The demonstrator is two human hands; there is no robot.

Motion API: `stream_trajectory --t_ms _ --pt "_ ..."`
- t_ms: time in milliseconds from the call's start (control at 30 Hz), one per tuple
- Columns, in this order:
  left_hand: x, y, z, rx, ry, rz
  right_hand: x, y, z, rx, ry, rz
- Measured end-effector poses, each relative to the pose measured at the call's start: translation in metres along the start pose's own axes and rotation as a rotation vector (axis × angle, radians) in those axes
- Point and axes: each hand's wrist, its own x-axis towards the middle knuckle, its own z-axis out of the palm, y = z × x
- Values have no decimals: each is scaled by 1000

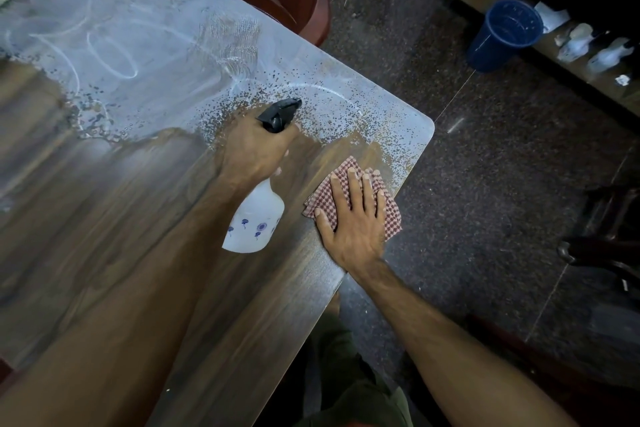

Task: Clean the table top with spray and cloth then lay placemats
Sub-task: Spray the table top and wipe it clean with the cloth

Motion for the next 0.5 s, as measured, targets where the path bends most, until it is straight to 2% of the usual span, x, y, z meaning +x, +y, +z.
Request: stream_trajectory --t_ms 133,300,500 --pt "-8 -2 -1 32 -10 44 0 -1 0 2 -11 6" --pt "-27 1 3 72 -149 128 0 -1 0 8 -30 3" --pt "-38 4 23 160 -125 130 -2 -2 2 29 5 2"
